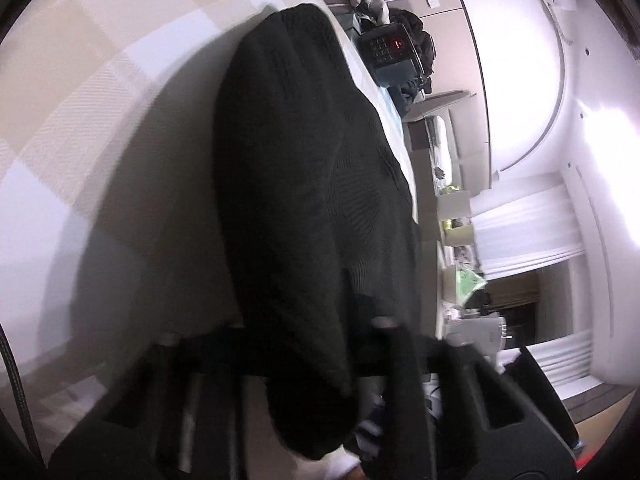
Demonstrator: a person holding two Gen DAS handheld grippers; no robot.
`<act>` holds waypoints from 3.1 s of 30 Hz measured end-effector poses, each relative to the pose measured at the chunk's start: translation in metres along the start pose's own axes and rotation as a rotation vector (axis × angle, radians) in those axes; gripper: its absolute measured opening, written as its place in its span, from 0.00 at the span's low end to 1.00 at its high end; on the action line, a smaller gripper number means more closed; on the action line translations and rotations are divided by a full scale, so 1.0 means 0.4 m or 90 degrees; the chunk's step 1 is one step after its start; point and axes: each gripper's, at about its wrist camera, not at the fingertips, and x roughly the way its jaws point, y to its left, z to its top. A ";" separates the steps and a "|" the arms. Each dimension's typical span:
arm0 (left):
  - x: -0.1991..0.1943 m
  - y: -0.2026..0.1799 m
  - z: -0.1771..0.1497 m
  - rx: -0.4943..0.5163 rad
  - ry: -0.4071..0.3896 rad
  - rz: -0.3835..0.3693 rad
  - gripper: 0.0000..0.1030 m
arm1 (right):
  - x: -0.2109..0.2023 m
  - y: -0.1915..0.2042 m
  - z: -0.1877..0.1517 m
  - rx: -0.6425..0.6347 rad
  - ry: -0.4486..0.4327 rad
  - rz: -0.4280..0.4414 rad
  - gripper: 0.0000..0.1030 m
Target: Fold small clothes
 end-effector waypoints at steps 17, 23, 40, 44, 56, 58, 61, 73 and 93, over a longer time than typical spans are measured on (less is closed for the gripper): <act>0.001 -0.321 0.002 0.228 -0.061 0.043 0.11 | -0.160 -0.295 -0.121 0.146 -0.003 -0.256 0.43; 0.100 -0.552 -0.024 0.387 -0.018 0.055 0.11 | -0.224 -0.321 -0.124 0.181 -0.058 -0.228 0.43; 0.442 -0.771 -0.334 0.505 0.280 -0.045 0.52 | -0.634 -0.593 -0.295 0.382 -0.162 -0.481 0.44; 0.349 -0.756 -0.315 0.530 0.218 -0.043 0.66 | -0.640 -0.615 -0.299 0.385 -0.176 -0.409 0.44; 0.357 -0.569 -0.219 0.449 0.147 0.102 0.67 | -0.541 -0.615 -0.271 0.378 -0.126 -0.283 0.46; 0.350 -0.542 -0.215 0.445 0.145 0.108 0.67 | -0.518 -0.625 -0.259 0.359 -0.095 -0.281 0.45; 0.373 -0.533 -0.213 0.439 0.143 0.111 0.67 | -0.495 -0.625 -0.260 0.336 -0.044 -0.289 0.27; 0.359 -0.475 -0.184 0.411 0.151 0.126 0.67 | -0.534 -0.600 -0.332 0.397 -0.010 -0.268 0.10; 0.382 -0.474 -0.129 0.380 0.107 0.151 0.67 | -0.364 -0.881 -0.021 0.398 -0.041 -0.274 0.35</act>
